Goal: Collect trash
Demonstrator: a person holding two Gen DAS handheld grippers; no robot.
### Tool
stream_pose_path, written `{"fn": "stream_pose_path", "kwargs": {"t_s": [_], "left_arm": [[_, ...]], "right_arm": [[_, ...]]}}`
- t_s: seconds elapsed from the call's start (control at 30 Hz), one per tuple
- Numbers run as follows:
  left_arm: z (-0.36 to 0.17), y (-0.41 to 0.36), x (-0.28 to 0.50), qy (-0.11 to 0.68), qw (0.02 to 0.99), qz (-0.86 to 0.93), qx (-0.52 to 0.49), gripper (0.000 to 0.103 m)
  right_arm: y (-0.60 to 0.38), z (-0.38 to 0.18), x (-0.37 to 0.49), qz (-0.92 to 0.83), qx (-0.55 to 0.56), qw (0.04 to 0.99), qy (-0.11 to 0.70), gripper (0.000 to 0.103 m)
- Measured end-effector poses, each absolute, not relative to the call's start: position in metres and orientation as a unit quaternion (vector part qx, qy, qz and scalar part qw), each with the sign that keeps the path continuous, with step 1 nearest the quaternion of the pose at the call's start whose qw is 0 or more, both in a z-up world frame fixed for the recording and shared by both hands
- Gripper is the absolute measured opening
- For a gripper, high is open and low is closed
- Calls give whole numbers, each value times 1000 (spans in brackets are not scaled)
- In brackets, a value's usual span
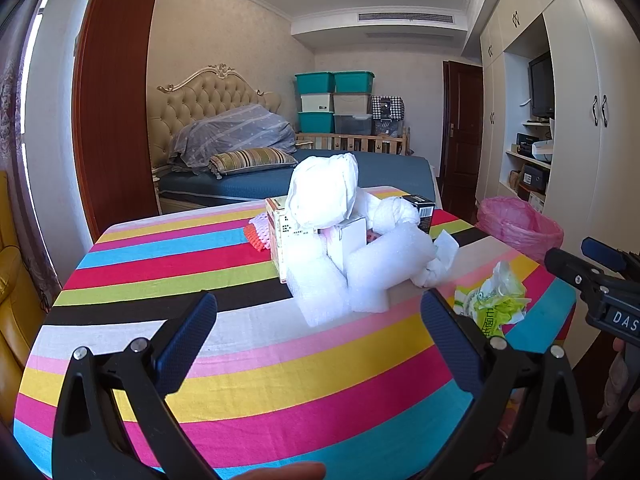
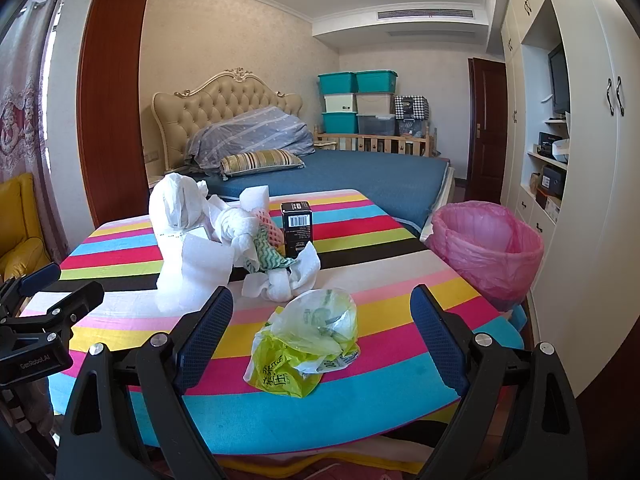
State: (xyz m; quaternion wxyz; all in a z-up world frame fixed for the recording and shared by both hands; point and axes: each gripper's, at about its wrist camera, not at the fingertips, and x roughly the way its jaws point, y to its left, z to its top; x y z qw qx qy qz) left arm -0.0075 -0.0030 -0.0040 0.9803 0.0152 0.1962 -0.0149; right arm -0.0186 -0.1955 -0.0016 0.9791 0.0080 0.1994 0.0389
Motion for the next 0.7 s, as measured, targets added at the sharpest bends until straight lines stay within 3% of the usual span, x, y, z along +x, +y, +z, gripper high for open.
{"fn": "stream_pose_path", "kwargs": {"t_s": [0.7], "left_arm": [[-3,-5,-9,195,980,-20,19,99]], "right_arm": [[-196,-1,-18,40,8,979,202,85]]}}
